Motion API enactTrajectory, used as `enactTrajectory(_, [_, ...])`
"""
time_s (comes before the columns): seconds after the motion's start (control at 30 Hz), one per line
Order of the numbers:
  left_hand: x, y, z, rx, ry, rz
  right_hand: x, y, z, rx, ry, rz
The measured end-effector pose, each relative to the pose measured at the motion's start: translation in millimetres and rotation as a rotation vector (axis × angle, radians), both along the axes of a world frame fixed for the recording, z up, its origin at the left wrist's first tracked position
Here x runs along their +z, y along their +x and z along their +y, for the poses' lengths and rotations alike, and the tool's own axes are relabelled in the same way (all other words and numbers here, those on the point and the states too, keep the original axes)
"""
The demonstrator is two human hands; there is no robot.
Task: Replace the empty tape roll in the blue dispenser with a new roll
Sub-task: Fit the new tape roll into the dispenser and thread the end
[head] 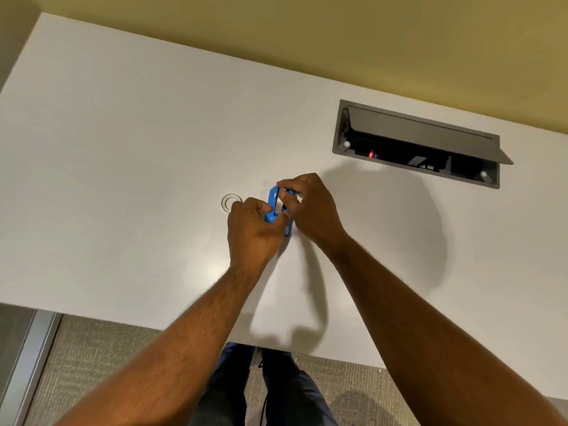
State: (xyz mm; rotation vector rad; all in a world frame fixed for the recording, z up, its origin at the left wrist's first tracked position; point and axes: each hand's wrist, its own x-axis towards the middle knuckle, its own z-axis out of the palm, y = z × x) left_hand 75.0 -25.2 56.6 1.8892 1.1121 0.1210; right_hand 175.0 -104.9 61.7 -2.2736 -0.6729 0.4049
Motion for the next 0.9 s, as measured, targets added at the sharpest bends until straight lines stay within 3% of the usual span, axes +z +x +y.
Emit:
enactTrajectory(0.3, [-1.8,3.5,-7.7,-0.03,0.094,0.032,-2.4,1.9,-0.9,0.0,0.0,0.034])
enactTrajectory(0.9, [5.5,6.7,-11.3,0.027,0.086,0.011,0.4,0.6,-8.4,-0.038,0.091,0.167])
